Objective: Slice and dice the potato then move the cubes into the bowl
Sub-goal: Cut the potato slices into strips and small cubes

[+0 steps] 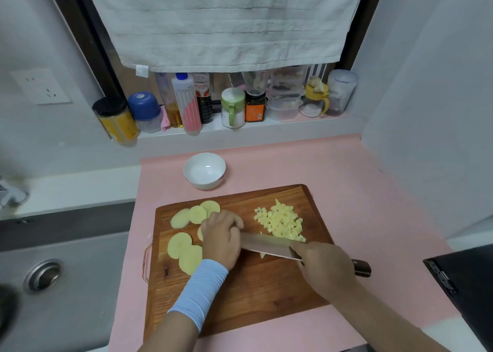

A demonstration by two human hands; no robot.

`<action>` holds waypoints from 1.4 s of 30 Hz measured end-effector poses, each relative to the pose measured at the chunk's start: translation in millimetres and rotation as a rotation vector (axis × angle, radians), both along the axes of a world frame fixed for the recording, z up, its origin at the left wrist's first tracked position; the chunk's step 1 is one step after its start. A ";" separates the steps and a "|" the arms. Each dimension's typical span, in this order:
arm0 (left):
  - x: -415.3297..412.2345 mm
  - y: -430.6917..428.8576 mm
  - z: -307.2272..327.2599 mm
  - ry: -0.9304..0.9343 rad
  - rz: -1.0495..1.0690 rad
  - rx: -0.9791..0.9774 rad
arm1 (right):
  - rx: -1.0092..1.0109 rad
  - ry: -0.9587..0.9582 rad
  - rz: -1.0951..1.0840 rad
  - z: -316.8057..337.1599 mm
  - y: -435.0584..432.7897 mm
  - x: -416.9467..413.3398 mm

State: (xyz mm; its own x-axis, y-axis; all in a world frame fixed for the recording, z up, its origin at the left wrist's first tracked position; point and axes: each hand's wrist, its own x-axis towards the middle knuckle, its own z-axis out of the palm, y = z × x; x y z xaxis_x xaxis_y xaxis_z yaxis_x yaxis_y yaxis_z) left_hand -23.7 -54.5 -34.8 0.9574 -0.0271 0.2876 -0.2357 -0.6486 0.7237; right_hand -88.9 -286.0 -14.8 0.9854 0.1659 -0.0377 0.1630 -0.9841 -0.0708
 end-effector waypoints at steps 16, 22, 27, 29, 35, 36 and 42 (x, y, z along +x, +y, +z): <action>12.9 -15.2 5.5 -0.214 0.098 -0.051 | 0.401 0.233 -0.295 20.1 0.2 15.5; 8.6 -54.4 -5.3 0.683 0.125 -0.653 | 1.160 0.662 -0.621 36.3 -13.2 31.2; 15.9 -71.2 -9.3 0.794 0.096 -0.764 | 1.172 0.784 -0.595 40.5 -26.5 44.4; 20.7 -73.2 -12.9 0.803 0.190 -0.799 | 1.177 0.796 -0.586 39.4 -32.3 49.3; 25.3 -80.2 -7.6 0.775 0.274 -0.939 | 1.142 0.812 -0.538 35.2 -47.2 63.9; 26.8 -82.8 -8.0 0.770 0.294 -0.946 | 1.133 0.817 -0.527 34.4 -48.9 65.4; 25.7 -81.4 -10.5 0.695 0.353 -0.585 | 1.084 0.785 -0.447 34.7 -60.0 73.4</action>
State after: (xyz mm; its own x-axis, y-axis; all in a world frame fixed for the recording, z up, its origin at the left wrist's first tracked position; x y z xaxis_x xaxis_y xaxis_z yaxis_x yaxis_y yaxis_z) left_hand 2.0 -135.9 -45.3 0.8443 0.2616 -0.4677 0.5045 -0.0938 0.8583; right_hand -15.5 -346.1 19.9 0.7444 0.1497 -0.6508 -0.5789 -0.3411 -0.7406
